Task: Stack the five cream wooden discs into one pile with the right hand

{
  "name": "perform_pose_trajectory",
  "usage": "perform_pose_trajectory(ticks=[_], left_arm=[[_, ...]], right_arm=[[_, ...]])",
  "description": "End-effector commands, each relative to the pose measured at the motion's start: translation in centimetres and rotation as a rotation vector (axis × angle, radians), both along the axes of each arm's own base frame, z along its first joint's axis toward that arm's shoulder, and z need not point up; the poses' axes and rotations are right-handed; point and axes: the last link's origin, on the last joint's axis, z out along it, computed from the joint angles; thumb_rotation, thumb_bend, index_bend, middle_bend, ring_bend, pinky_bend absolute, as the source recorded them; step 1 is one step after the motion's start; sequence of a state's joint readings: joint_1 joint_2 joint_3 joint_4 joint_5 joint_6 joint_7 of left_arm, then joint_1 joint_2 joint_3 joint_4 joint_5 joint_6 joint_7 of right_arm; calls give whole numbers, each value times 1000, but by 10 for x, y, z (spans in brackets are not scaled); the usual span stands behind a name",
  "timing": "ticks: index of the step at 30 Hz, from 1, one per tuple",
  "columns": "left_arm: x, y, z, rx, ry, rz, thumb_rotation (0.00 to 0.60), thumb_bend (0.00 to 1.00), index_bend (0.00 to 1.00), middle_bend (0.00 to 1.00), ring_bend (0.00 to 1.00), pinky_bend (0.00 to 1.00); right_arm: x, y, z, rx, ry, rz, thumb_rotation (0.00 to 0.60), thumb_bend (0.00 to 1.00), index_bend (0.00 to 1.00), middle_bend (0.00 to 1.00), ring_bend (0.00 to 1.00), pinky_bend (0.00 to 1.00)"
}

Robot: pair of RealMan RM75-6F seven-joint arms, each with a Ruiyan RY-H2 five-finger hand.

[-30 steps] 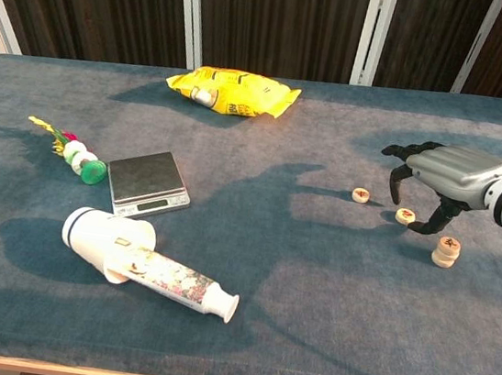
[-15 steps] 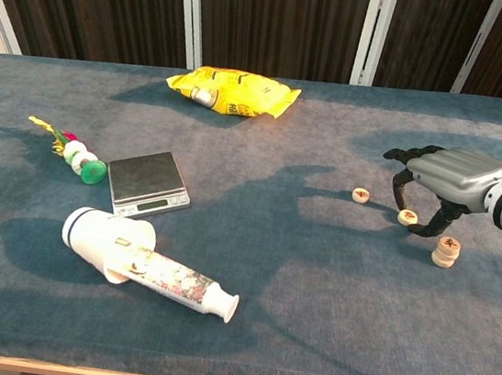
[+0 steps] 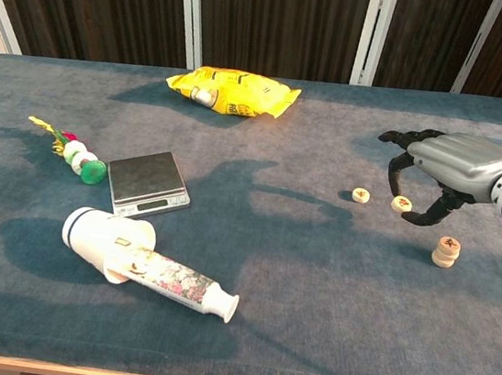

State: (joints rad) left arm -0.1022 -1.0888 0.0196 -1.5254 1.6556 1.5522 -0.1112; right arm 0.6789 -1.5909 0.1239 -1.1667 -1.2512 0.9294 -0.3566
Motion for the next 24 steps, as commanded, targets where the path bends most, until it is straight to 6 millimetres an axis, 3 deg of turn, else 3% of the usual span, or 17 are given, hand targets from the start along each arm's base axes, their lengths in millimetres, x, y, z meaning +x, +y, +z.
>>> perform_pose_trajectory(ticks=[1, 10, 16, 24], left_arm=[[0, 0, 0, 0, -2, -1, 600, 503, 0, 0, 0, 0], [0, -1, -1, -5, -2, 3, 600, 502, 0, 0, 0, 0], [1, 0, -2, -10, -5, -1, 600, 503, 0, 0, 0, 0], [2, 1, -4, -14, -2, 1, 600, 504, 0, 0, 0, 0]], right_arm=[[6, 18, 18, 11, -69, 34, 600, 486, 703, 79, 0, 0], [-18, 55, 41, 59, -76, 25, 600, 487, 695, 79, 0, 0], [-38, 57, 44, 46, -3, 15, 600, 487, 689, 79, 0, 0], [-43, 54, 38, 41, 11, 0, 600, 487, 684, 79, 0, 0]])
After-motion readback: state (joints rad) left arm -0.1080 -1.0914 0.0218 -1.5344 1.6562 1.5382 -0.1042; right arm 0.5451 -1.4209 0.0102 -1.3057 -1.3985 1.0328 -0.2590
